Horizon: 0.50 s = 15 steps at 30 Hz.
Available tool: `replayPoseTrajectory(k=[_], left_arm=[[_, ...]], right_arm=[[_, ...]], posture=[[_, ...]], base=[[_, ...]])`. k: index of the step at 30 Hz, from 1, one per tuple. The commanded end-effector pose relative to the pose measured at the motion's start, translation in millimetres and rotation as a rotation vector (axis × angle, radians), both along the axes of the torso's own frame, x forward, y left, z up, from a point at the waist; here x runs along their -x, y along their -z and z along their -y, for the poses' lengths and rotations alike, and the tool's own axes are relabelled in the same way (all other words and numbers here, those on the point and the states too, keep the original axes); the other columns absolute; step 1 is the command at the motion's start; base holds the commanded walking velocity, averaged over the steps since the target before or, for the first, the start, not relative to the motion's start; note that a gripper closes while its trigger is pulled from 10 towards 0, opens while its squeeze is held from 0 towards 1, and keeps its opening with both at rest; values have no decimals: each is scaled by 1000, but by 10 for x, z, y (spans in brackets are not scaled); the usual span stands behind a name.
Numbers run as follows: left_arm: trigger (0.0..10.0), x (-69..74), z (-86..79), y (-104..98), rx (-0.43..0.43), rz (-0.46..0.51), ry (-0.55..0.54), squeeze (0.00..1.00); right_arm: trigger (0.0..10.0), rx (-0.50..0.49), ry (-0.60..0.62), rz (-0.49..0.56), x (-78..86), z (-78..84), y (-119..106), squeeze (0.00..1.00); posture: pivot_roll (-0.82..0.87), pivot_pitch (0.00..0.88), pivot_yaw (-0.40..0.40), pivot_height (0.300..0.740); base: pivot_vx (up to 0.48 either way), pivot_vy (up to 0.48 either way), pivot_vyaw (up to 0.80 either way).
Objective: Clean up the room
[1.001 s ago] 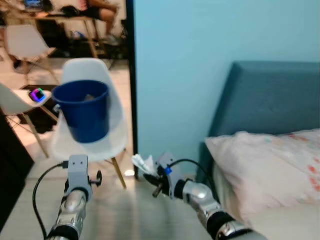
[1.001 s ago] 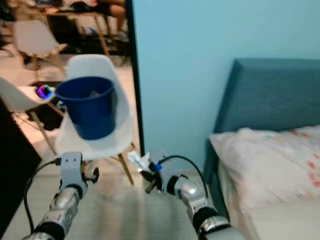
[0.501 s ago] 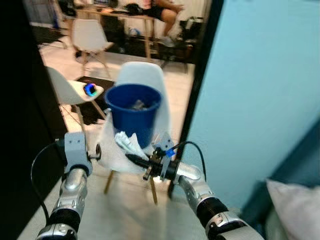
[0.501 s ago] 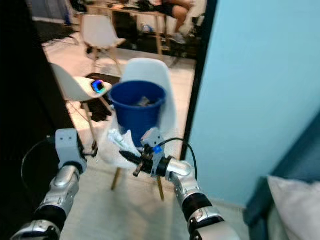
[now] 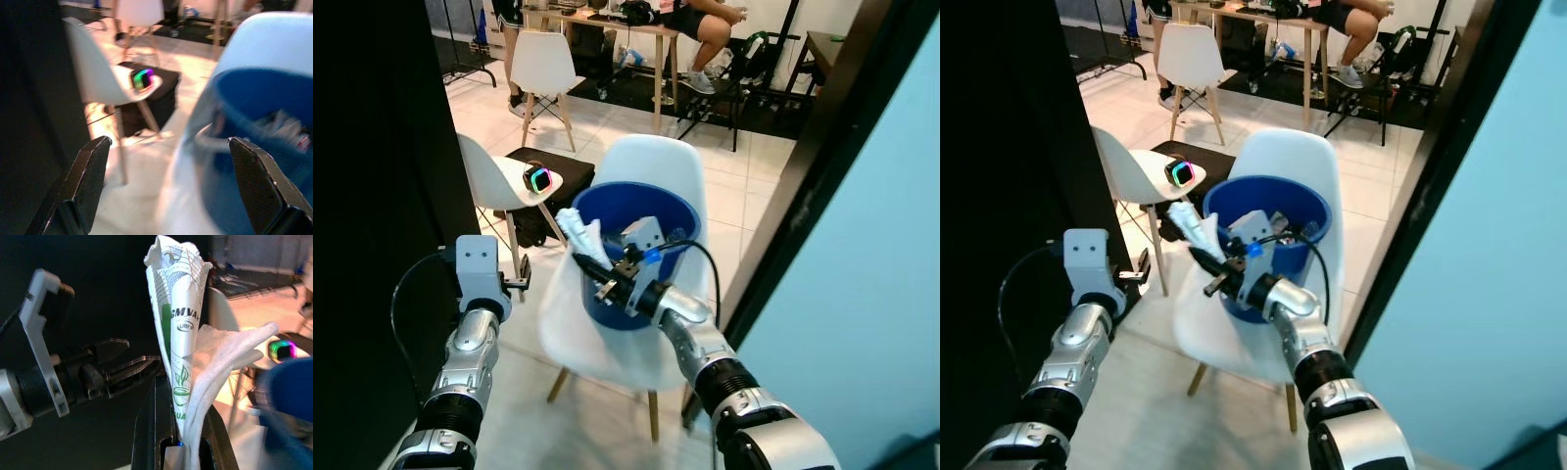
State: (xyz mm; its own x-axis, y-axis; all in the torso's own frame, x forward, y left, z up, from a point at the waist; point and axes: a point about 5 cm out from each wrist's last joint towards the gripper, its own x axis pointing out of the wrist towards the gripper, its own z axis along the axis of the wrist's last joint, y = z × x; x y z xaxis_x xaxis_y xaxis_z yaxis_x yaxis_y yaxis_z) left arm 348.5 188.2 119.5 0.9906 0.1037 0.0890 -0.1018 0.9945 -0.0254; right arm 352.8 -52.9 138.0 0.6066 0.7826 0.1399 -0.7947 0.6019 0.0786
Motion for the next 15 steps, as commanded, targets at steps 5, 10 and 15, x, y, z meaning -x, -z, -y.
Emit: replayPoseTrajectory(k=[5,10,15], left_arm=[[10000,-112,157,-302,40,88,53,0],[10000,-123,182,-360,31,106,72,0],[10000,-120,205,-364,45,100,99,0]], right_arm=[[10000,8,27,38,-45,11,-113,0],[10000,52,42,41,-47,-4,-86,0],[10000,146,120,12,-95,49,-15,0]], posture=[[2,31,-52,740],[4,33,-52,740],[5,36,-52,740]], base=[[431,0,-160],[433,0,0],[253,0,0]])
